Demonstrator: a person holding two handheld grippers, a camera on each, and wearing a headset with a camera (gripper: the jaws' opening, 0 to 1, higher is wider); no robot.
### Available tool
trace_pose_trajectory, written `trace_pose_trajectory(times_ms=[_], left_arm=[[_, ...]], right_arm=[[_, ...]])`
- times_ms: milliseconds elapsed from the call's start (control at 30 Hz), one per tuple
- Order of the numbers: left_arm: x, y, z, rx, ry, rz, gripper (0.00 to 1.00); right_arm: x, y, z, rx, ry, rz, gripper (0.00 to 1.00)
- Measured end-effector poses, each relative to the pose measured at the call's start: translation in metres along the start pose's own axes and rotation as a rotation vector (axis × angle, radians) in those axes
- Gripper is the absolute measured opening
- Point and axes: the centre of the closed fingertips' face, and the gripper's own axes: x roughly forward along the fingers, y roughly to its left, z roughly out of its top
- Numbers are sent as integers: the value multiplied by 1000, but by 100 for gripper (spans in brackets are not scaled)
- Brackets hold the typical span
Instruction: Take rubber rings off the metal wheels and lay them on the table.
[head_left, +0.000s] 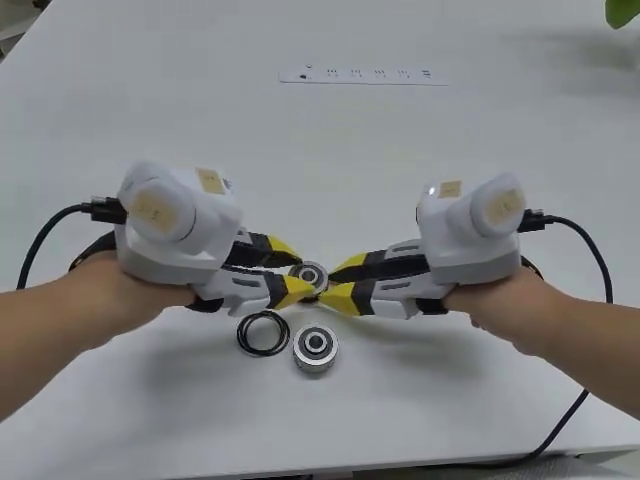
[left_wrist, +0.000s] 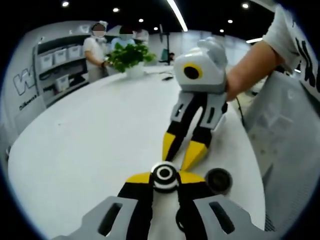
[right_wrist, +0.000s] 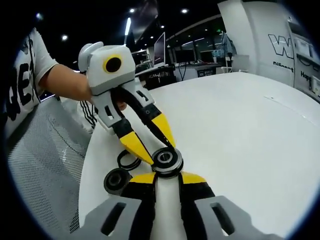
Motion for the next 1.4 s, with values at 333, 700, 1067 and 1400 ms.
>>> trace_pose_trajectory(times_ms=[333,700,1067,1400], left_arm=[[10,1,-6,-8,-16,17,14],[4,-4,-5,17,-8,36,13],[0,-5,-3,19,13,53,12],[-1,-4,-2,19,23,53,12]], right_arm=[[-2,-4,-3,6,1,-5,4],[-4,-10,1,189,-60,-38,0],[-10,-11,12,274,-118,-47,0],[-11,-8,13,258,-106,-26,0]])
